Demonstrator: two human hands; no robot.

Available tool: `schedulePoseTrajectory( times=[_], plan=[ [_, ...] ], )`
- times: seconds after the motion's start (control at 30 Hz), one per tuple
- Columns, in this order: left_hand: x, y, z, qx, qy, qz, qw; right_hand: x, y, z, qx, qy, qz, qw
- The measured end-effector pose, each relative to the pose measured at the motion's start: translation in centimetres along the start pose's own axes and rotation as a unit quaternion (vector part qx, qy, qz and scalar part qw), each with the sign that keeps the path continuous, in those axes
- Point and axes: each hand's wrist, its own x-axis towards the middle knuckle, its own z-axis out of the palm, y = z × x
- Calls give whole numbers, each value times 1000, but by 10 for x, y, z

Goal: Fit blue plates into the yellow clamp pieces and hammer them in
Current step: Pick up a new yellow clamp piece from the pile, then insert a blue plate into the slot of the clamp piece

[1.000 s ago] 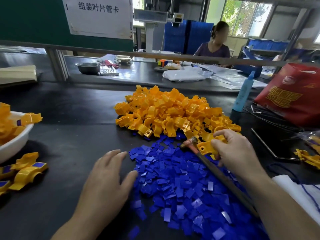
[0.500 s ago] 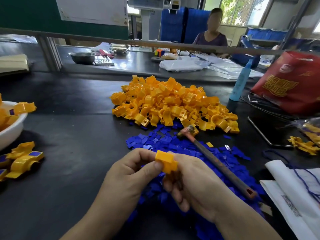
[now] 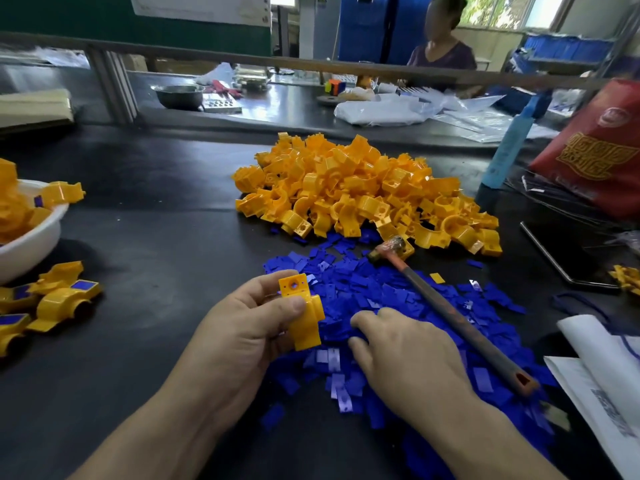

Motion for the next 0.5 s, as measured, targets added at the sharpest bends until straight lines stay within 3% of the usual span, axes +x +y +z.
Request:
schedulePoseTrajectory(
  times=[0.3, 0.4, 0.5],
  plan=[
    [-3, -4, 5, 65, -10, -14, 998, 3, 15, 5, 87, 110, 3, 990],
    [-5, -6, 6, 88, -12, -4, 996, 2, 14, -2, 206, 113, 13, 972],
    [-6, -7, 5, 128, -16, 13, 992, -1, 11, -12, 363, 88, 38, 927]
  ],
)
